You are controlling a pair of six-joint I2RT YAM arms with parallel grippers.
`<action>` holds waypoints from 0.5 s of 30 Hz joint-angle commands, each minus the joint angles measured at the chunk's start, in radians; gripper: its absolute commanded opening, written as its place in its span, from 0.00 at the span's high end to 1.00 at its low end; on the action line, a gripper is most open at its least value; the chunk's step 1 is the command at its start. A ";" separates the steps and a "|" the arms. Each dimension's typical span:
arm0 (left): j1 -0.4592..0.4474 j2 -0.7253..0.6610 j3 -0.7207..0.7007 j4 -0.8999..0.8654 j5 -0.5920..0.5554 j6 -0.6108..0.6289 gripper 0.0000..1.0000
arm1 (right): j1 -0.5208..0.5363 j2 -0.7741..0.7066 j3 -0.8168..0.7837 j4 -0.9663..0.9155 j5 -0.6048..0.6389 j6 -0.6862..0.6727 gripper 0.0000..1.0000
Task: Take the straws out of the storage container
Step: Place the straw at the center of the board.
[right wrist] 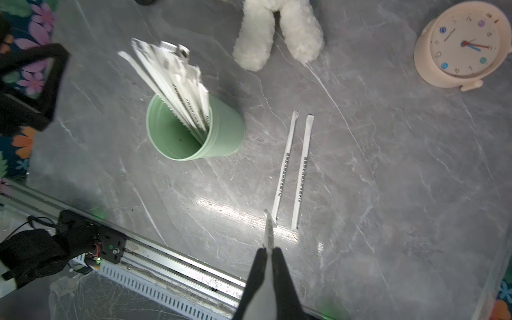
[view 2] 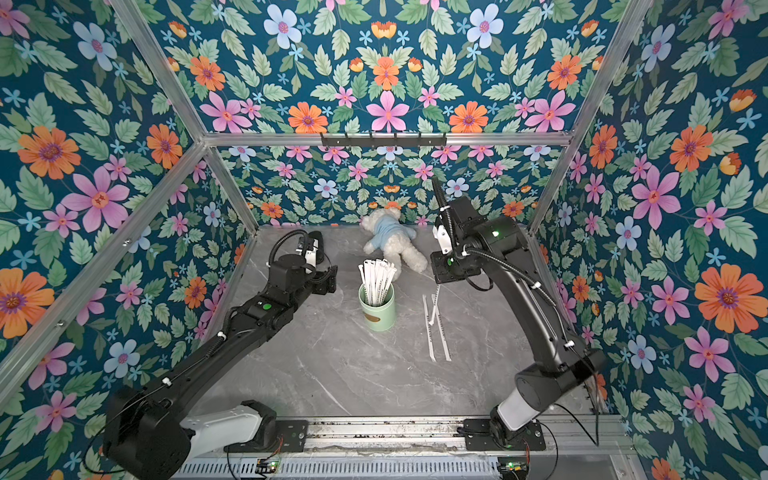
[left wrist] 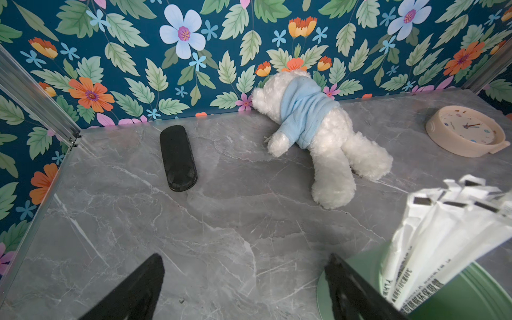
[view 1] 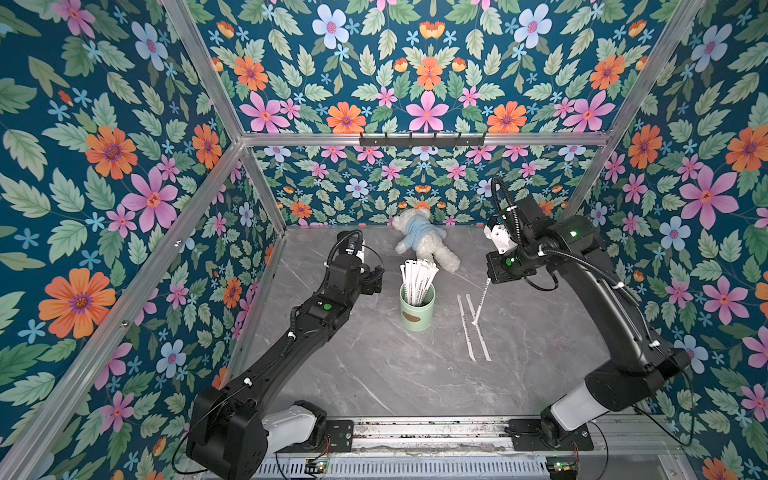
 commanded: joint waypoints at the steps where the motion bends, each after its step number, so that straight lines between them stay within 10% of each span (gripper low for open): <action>1: 0.000 0.003 0.008 0.010 0.002 0.008 0.07 | -0.015 0.077 0.019 -0.145 0.027 -0.036 0.93; 15: -0.008 0.004 0.008 0.010 0.006 0.009 0.07 | -0.067 0.334 -0.015 -0.216 0.054 -0.063 0.95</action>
